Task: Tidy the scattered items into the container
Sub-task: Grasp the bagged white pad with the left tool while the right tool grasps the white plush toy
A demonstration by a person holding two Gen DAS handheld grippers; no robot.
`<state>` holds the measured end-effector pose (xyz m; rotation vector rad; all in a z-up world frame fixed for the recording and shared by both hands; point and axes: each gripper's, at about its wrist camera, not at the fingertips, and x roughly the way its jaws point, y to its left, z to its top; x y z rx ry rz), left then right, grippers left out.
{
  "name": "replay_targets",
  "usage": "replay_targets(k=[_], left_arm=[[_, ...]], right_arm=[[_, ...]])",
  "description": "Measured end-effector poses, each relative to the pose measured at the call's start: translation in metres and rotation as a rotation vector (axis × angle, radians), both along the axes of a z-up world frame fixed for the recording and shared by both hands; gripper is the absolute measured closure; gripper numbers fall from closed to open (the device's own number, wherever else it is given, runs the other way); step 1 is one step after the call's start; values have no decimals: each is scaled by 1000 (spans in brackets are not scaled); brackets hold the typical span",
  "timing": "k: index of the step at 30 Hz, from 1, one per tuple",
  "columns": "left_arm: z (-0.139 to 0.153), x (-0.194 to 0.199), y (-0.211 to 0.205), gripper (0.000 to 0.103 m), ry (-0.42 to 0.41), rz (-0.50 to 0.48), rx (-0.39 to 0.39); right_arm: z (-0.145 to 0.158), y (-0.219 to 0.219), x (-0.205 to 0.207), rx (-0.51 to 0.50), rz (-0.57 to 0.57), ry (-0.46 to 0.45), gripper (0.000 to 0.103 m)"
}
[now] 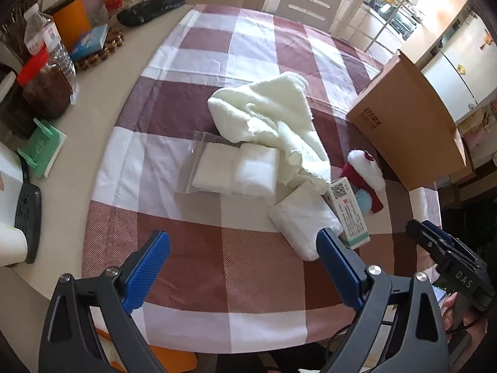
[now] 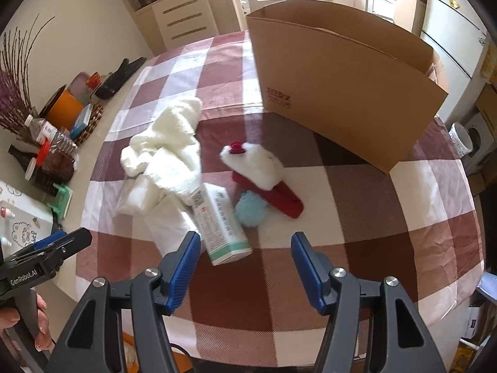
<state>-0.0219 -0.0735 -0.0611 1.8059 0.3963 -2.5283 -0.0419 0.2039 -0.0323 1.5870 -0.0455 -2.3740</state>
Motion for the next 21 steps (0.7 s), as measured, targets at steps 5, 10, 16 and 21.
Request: replay_targets(k=[5, 10, 16, 21], left_arm=[[-17, -18, -9, 7, -29, 41, -14], [-37, -46, -16, 7, -56, 56, -26], [-58, -76, -6, 7, -95, 36, -14], [-75, -96, 11, 7, -134, -11, -25]], right_arm=[[-9, 0, -21, 56, 29, 32, 41], [-20, -8, -52, 76, 96, 35, 41], [-41, -22, -84, 88, 170, -1, 41], [-54, -33, -98, 99, 221, -27, 41]])
